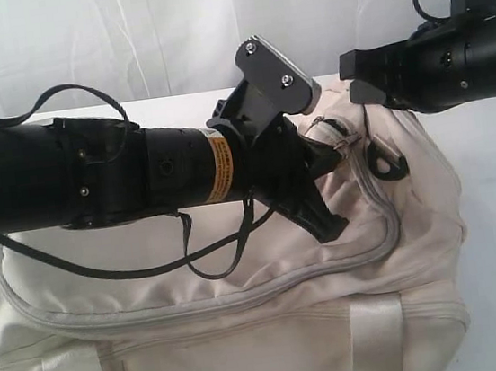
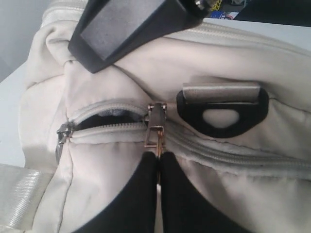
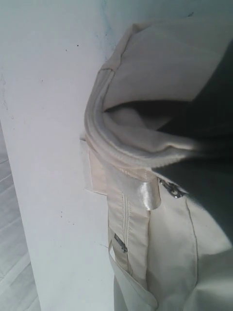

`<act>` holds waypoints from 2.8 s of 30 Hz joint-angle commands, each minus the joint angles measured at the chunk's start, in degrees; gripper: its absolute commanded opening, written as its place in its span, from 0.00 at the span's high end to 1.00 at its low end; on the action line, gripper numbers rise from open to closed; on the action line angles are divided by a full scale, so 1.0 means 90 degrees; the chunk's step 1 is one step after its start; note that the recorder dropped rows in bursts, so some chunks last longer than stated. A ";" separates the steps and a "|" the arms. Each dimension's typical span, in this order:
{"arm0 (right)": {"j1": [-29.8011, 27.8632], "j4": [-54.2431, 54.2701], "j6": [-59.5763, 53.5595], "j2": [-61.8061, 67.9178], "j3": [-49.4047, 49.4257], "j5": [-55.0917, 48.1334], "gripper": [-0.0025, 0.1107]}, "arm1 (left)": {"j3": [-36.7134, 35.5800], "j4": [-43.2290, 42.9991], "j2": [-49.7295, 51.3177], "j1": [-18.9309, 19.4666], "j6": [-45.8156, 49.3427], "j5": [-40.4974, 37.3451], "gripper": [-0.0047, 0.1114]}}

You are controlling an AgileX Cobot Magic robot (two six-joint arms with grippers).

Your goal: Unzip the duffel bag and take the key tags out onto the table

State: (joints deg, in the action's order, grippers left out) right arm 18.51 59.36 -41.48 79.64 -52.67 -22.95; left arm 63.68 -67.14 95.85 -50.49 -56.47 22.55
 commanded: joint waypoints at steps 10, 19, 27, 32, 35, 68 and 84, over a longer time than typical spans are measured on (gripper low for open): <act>-0.0011 -0.0294 -0.0073 -0.0154 -0.0138 0.0149 0.96 | -0.0071 -0.0001 -0.0389 0.0007 -0.0865 -0.0679 0.96; -0.0011 -0.0294 -0.0073 -0.0154 -0.0138 0.0100 0.47 | -0.0779 -0.0047 -0.0493 0.0007 -0.1590 0.0308 0.96; -0.0011 -0.0637 -0.0073 -0.0270 -0.0138 0.0045 0.42 | -0.0779 -0.0314 -0.0505 0.0007 -0.1936 0.0561 0.96; -0.0011 -0.0782 -0.0902 -0.0620 -0.0183 -0.0783 0.42 | -0.0779 -0.0797 -0.0505 0.0007 -0.2311 0.0651 0.96; 0.0018 -0.0993 -0.1847 -0.0868 -0.0183 -0.1365 0.42 | -0.0779 -0.0797 -0.0505 0.0007 -0.2310 0.0732 0.96; 0.0645 -0.1426 -0.3816 -0.0818 -0.0225 -0.1002 0.43 | -0.0779 -0.2310 -0.0505 0.0007 -0.3466 0.2005 0.96; 0.0683 -0.2126 -0.2497 -0.0122 -0.0225 -0.1319 0.43 | -0.0779 -0.2916 -0.0505 0.0007 -0.4056 0.2553 0.96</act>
State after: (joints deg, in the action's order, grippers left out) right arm 24.54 43.02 -64.52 77.12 -54.69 -34.20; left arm 57.06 -91.74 92.16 -50.02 -92.69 39.91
